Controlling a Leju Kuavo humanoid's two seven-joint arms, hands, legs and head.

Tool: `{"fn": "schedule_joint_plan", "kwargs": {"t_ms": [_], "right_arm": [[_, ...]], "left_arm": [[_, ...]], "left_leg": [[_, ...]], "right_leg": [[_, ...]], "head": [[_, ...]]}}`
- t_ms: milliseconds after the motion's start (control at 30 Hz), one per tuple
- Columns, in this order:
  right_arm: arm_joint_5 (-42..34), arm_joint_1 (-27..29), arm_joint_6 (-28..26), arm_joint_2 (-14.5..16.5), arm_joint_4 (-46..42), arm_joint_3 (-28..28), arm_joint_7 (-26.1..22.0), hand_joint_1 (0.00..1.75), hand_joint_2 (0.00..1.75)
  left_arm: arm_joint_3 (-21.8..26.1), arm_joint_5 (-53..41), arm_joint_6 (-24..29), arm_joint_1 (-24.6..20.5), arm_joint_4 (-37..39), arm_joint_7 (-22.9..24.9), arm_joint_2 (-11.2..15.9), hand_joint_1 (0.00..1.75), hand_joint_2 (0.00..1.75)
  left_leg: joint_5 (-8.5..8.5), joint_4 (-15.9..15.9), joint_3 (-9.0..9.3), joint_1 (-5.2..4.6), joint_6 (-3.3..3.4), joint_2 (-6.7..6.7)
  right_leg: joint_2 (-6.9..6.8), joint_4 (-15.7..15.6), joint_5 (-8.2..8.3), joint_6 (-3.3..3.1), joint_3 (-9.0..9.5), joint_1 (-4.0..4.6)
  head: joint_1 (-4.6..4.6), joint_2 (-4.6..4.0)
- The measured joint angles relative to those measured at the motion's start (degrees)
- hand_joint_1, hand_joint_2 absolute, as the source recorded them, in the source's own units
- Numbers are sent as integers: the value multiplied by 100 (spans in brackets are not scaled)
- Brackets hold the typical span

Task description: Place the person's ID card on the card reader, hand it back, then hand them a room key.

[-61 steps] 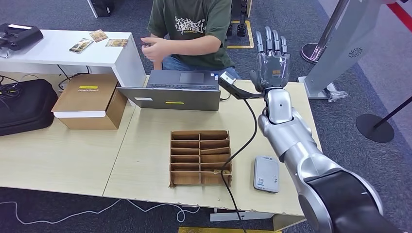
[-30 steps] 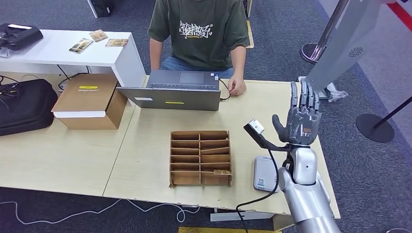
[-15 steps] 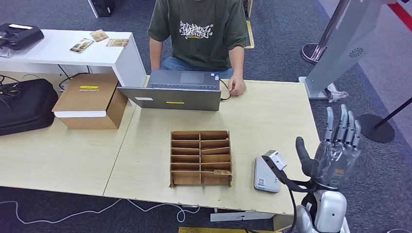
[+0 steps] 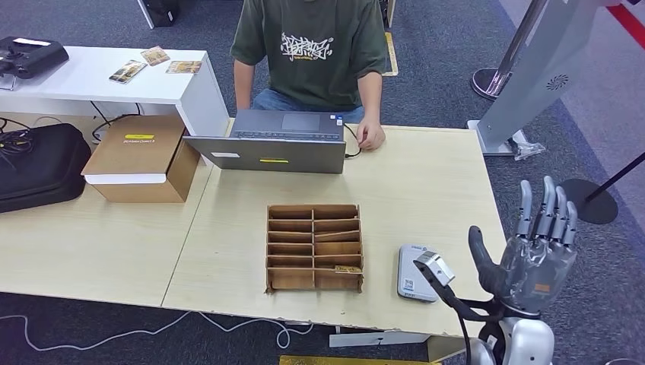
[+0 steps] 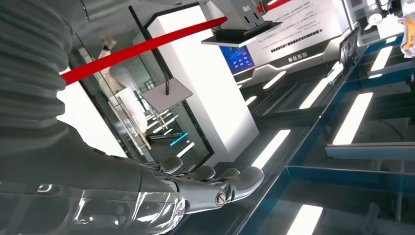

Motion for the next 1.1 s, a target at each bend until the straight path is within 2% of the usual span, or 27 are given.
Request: {"fn": "schedule_joint_plan", "kwargs": {"t_ms": [267, 467, 833, 900, 967, 1033, 1100], "right_arm": [[0, 80, 238, 129, -30, 2, -15, 0, 175], [0, 481, 505, 179, -325, 17, 10, 0, 175], [0, 1160, 983, 276, -1008, -89, -560, 0, 175], [0, 1233, 1196, 239, -1113, -122, -395, 0, 175], [0, 1248, 1445, 98, -1206, -79, 41, 0, 175], [-1, 1191, 1689, -164, -1275, 121, 735, 0, 175], [1, 1026, 1974, -536, -1317, 558, 1771, 0, 175]], "left_arm": [[0, 140, 4, -2, 0, 1, -36, 0, 0], [0, 278, 1, 5, 1, -22, -69, 0, 0], [0, 520, -32, 55, 12, -97, -134, 0, 0], [0, 565, -49, 67, 23, -122, -153, 0, 0], [0, 596, -72, 77, 47, -151, -174, 0, 0], [0, 619, -89, 82, 67, -166, -190, 0, 0], [0, 638, -96, 81, 80, -167, -201, 0, 0]], "left_leg": [[0, 0, 0, 0, 0, -1], [-1, 0, -3, 0, 1, -2], [-8, 0, -1, -1, 3, 0], [-8, 0, -2, -1, 3, 0], [-8, -1, -4, -1, 4, 1], [-9, -1, -7, -2, 6, 4], [-10, -1, -6, -3, 7, 9]], "right_leg": [[-1, 0, 0, 0, 0, 0], [-2, 0, -2, 1, 0, 0], [-1, -1, -5, -2, 0, 0], [-1, -1, -5, -2, 1, 0], [-1, -1, -5, -1, 3, -1], [0, -1, -4, -1, 5, -1], [4, -1, -2, 1, 6, -2]], "head": [[1, 1], [1, 1], [0, 1], [-1, 1], [0, 1], [1, 1], [2, 0]]}}
